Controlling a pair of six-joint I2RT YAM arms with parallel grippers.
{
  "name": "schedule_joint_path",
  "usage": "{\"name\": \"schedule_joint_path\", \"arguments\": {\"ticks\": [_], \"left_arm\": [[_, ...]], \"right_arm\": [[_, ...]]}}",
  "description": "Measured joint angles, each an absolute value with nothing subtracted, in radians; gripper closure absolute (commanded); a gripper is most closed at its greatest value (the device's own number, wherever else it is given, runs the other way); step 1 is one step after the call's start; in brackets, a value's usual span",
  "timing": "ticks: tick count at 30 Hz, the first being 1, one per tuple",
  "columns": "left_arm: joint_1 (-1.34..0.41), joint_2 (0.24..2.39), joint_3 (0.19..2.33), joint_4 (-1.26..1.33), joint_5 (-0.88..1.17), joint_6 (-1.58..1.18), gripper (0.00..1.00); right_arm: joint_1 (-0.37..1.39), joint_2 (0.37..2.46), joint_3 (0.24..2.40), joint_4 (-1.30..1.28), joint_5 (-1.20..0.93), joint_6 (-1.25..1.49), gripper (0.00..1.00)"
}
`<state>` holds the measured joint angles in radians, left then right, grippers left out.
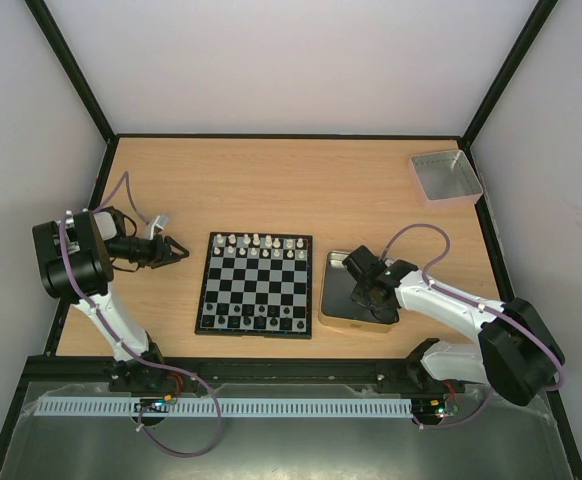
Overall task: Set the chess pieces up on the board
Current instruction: Pick up the chess piece from the storage box, then place the chess piece on the chessboard.
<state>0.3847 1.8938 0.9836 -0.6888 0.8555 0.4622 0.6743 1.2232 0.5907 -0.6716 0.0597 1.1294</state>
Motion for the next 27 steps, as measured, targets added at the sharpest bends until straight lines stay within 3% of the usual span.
{"name": "schedule_joint_path", "arguments": {"ticks": [13, 27], "left_arm": [[0.385, 1.894, 0.984, -0.690, 0.855, 0.462, 0.51], [0.385, 1.897, 0.988, -0.694, 0.855, 0.462, 0.51]], "right_arm": [[0.698, 1.224, 0.688, -0.752, 0.107, 1.123, 0.98], [1.084, 1.478, 1.026, -0.820, 0.186, 1.164, 0.98]]}}
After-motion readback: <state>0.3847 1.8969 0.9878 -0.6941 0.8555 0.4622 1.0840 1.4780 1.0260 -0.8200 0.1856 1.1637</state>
